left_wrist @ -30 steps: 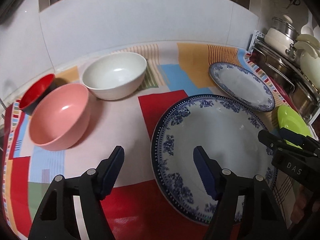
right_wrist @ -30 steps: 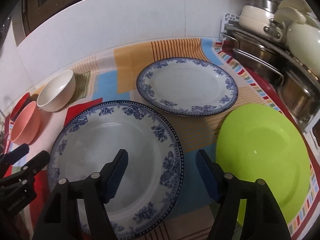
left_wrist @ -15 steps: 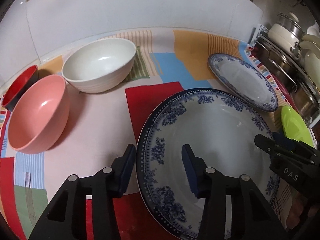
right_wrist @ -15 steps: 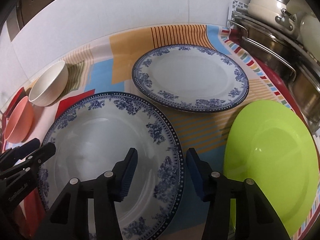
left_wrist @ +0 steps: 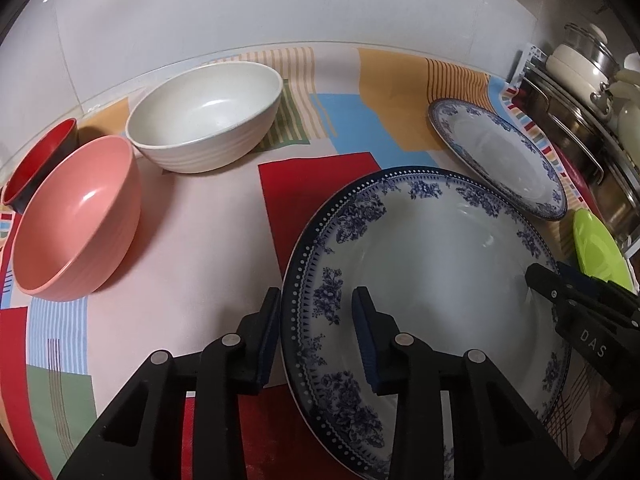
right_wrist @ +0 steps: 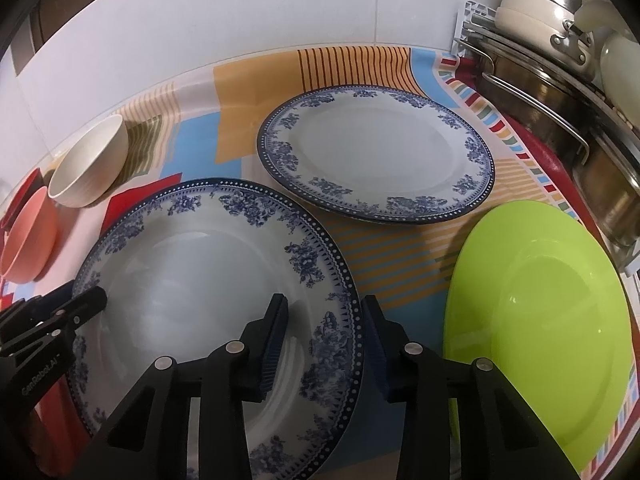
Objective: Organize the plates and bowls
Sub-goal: 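Close the left tool on the plate rim while the right tool also closes on it, then carry the large plate toward the sink with both tools, lower and release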
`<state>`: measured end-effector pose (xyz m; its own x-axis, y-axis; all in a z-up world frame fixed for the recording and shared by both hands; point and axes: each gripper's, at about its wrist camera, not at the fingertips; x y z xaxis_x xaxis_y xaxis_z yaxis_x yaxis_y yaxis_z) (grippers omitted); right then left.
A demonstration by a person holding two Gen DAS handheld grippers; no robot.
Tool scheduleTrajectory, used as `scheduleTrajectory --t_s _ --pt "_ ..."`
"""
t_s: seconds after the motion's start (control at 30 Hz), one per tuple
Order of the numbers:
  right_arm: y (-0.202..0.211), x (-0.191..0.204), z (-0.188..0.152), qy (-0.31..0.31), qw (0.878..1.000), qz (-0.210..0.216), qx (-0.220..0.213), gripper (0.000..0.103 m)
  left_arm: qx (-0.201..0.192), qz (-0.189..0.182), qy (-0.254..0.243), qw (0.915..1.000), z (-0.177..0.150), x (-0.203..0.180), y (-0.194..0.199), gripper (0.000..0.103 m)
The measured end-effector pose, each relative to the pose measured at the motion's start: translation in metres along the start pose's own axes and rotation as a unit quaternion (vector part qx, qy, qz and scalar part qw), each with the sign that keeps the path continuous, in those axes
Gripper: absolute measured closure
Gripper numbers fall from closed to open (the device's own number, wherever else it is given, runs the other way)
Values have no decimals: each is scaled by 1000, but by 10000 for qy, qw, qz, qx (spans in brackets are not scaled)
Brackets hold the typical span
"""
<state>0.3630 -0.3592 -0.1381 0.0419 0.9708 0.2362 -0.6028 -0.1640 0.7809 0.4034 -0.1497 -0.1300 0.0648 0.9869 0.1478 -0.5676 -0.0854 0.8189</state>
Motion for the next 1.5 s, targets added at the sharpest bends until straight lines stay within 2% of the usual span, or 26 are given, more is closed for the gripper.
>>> scheduleTrajectory --t_s 0.2,0.47,0.63,0.83,1.03,1.27,1.5 --pt "10 10 -1 63 9999 -59 -51 67 -21 14 107 9999 -4 10 10 68" --pt "29 43 -11 262 9996 54 -110 68 -314 202 296 9989 -19 43 40 70" --pt "36 66 -20 403 9991 115 -59 68 -281 304 377 9984 -35 67 47 70" --pt "32 88 -35 445 9985 212 252 68 -67 371 358 9987 -58 88 48 70" --pt "43 113 -50 657 9971 223 305 68 -138 435 434 9980 -83 115 67 70" --pt "57 158 -61 1011 9938 443 147 68 -282 723 788 9939 -100 158 92 70" --pt "46 212 -69 1394 9865 834 212 68 -203 1073 1169 9871 -120 207 97 70"
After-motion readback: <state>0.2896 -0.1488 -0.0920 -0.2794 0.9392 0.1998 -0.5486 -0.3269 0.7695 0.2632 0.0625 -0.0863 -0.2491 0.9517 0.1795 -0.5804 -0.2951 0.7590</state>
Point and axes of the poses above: each gripper's, at about its wrist camera, not at the fingertips, and y roughly against the way its jaws point, x to its left, z to its top, and after that the axes turned 15 degrees about z, right-handed
